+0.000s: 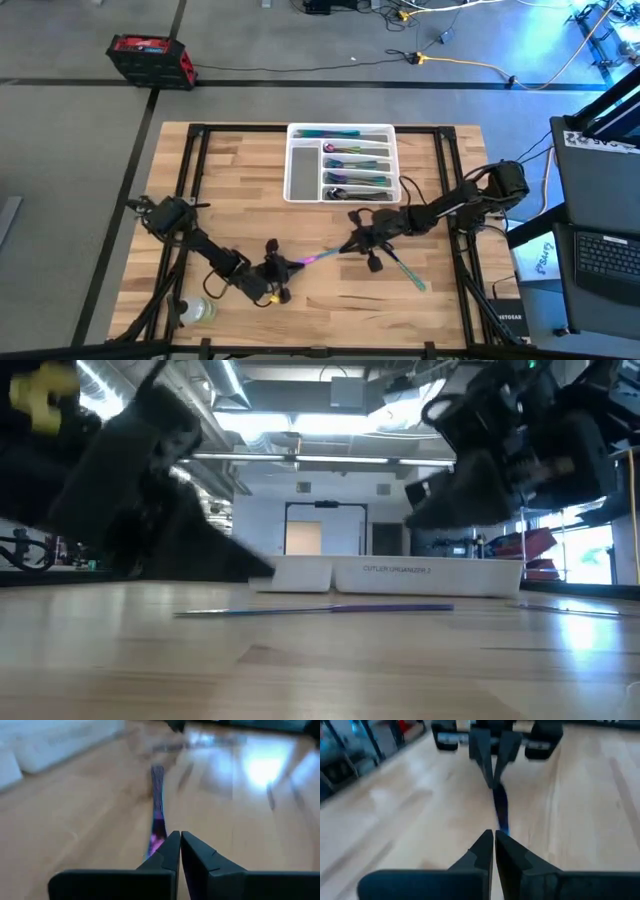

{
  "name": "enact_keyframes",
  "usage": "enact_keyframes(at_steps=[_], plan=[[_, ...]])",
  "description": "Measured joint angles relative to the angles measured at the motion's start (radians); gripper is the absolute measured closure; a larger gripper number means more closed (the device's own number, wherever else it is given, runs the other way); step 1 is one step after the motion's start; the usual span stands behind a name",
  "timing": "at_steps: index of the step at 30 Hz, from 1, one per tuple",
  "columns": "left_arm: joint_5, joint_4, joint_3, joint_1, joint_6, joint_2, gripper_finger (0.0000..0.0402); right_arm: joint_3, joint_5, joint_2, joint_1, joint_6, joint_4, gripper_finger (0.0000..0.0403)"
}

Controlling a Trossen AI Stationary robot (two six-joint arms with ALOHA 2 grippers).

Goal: Sort silverware
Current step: Put the blue table knife into the tray organizer

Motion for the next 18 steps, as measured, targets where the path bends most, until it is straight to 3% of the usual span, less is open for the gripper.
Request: enact_keyframes(at_steps=[8,18], plan=[[-0.008,-0.053,0.027,0.006,-0.067,0.045,0.0401,0.001,0.010,0.000,-0.024,-0.029,-0.019,0.0402],[0.006,-0.089,0.022,0.007,0.120,0.044,0.0401,0.001,0.066,0.000,-0.021,0.008,-0.117,0.0399]])
